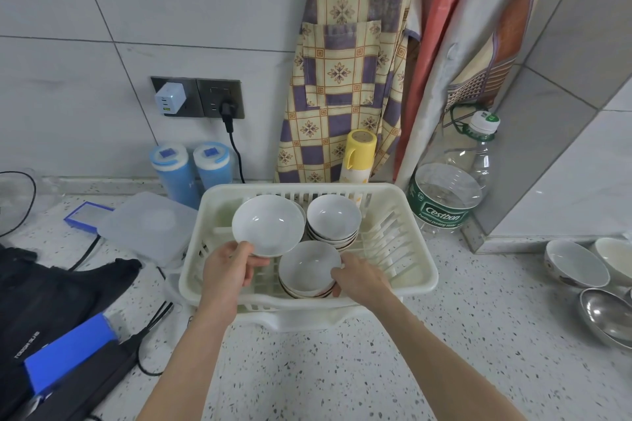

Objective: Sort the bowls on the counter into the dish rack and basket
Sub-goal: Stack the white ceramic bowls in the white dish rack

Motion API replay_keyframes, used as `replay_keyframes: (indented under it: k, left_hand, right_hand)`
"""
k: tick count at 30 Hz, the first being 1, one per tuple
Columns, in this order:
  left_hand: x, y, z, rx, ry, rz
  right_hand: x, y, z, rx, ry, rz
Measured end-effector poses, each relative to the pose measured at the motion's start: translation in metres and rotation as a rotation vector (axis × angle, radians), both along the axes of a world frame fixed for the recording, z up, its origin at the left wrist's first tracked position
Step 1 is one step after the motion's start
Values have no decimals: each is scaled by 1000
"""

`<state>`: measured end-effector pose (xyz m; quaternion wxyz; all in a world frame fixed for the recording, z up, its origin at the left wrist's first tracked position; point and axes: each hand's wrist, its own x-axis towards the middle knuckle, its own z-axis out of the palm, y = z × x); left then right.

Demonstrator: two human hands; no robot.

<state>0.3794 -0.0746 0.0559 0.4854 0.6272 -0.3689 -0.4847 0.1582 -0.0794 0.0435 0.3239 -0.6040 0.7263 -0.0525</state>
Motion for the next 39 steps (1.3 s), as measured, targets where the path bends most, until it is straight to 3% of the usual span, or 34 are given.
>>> replay_keyframes:
  k: [14, 19, 23, 32, 39]
  left_hand:
    - [2, 1, 4, 90, -88, -147]
    - [-1, -1, 8, 175, -139, -255]
    - [-10, -3, 9, 237, -209, -372]
    - [-21, -5, 11, 221, -261, -428]
    - [-18, -10, -7, 219, -435, -372]
  right_hand:
    - [0, 3, -8, -69, 87, 24]
    - [-3, 10, -4, -321, -215, -215]
    - [-8, 15, 3, -298, -414, -180]
    - [-10, 9, -1, -194, -305, -142]
    - [-10, 7, -6, -198, -284, -155]
